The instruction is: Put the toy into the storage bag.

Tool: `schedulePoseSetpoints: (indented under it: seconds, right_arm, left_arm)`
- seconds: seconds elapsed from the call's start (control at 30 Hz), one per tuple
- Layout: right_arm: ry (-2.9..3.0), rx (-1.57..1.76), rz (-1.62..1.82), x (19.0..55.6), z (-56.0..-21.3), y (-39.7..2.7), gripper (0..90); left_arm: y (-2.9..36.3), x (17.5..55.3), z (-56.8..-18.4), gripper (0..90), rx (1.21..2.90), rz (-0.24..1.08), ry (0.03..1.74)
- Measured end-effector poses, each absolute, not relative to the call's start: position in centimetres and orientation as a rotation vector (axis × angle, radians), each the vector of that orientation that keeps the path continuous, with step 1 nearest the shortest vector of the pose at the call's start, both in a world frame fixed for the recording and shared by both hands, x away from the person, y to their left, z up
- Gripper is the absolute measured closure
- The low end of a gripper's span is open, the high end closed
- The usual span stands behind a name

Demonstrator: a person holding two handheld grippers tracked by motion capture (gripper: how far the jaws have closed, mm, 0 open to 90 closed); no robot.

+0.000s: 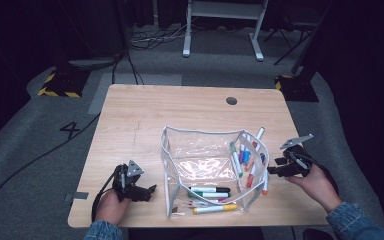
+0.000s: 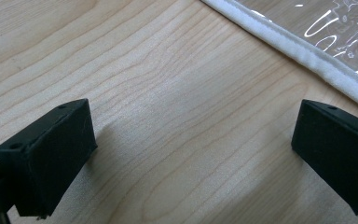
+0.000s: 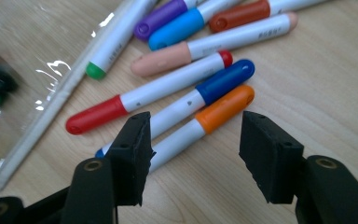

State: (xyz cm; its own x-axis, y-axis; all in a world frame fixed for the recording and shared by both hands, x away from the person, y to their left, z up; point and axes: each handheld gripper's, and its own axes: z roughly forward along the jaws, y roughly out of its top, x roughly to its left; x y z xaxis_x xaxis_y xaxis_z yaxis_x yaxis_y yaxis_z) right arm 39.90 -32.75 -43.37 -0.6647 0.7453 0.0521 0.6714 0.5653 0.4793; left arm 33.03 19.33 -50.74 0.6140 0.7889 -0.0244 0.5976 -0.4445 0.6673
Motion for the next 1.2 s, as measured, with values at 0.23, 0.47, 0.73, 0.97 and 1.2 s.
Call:
schedulePoseSetpoints:
  seconds: [0.23,0.47,0.73,0.97,1.2]
  right_arm:
    - [2.667,1.229,0.689,40.4,-45.8,-32.3,42.2]
    - [2.669,1.218,0.562,40.4,-46.7,-32.6,53.0]
    - [2.599,1.273,0.436,40.9,-46.5,-34.4,76.2]
    - [2.600,1.314,0.480,41.2,-46.0,-35.7,76.8]
    - [2.613,1.283,0.581,40.8,-43.2,-36.0,76.8]
  left_arm:
    - [19.3,33.0,-50.7,0.0,2.196,0.387,1.083]
    - [19.3,33.0,-50.7,0.0,2.196,0.387,1.083]
    - [19.3,33.0,-50.7,0.0,2.194,0.384,1.086]
    - [19.4,33.0,-50.7,0.0,2.197,0.388,1.082]
    - [19.4,33.0,-50.7,0.0,2.197,0.388,1.082]
